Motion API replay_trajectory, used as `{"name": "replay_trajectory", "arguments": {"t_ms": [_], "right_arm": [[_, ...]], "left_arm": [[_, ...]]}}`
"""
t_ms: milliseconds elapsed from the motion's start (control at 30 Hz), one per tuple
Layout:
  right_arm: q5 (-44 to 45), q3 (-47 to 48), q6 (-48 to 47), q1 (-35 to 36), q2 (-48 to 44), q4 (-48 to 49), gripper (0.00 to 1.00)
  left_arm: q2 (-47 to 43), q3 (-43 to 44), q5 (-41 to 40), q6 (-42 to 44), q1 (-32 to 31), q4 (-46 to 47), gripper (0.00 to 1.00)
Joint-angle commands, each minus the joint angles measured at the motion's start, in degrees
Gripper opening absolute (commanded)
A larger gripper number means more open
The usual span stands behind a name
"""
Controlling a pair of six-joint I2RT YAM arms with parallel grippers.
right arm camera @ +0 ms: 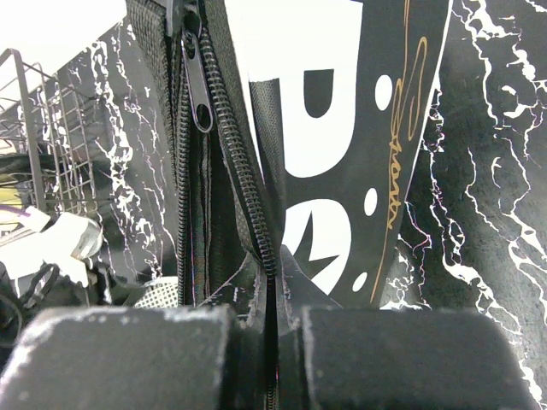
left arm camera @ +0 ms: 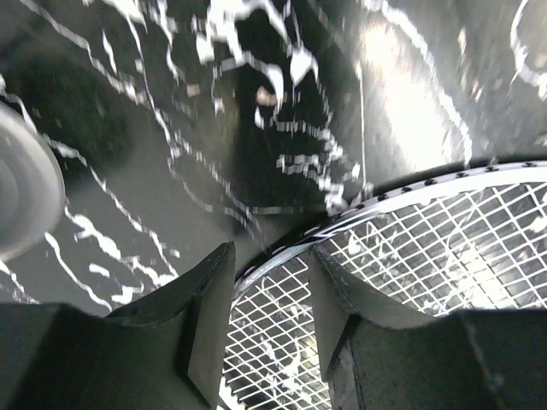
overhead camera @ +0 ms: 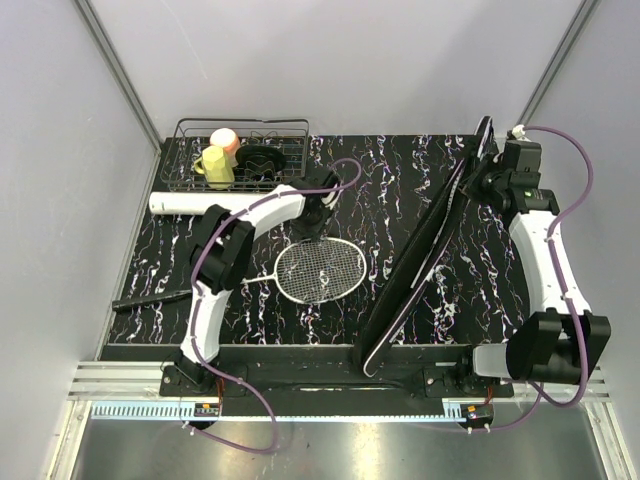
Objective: Pack up the badminton gear
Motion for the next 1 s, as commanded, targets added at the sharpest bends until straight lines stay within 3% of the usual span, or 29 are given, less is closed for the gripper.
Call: {"name": "replay_trajectory", "arguments": {"t_ms": [0,100,133,200,300,467,600,733,967], "right_arm": [[-0.91,0.40,1.59,0.01,-4.89,1.04,0.00],[-0.82,0.05,1.41,0.01,-5.42,0.78,0.00],[-0.74,-0.13,1.33,0.01,-5.42,0.78,0.00],[-0.73,-0.22,1.06,0.01,-5.42,0.77,0.00],[-1.26,-0.83,0.80,0.01,-5.68,1.47,0.00],[-3.45,-1.28,0.89,0.01,-4.28,3.06,0.00],[-4.25,-0.92,0.80,0.01,-3.49,3.58,0.00],[-4.69,-1.19,0.62,0.01,-3.40,4.03,0.00],[-5.39,-2.24,0.36,0.01,-3.75,4.46,0.00]], "left_arm": [[3.40,7.73,4.60,-2.76,1.19,0.53,0.44],[0.35,10.55,8.28,-5.57,2.33,1.14,0.49],[-1.32,10.03,8.91,-6.79,2.51,1.93,0.58],[-6.93,8.62,9.09,-7.07,2.86,2.29,0.66],[-16.15,2.57,7.60,-5.23,3.21,1.94,0.78],[-29.10,-14.30,3.31,-1.54,4.09,1.32,0.87],[-34.29,-24.32,-3.11,0.75,4.09,0.62,0.87],[-32.81,-30.65,-10.06,3.82,4.27,0.00,0.85],[-28.60,-33.57,-8.40,7.08,4.36,3.25,0.81]]}}
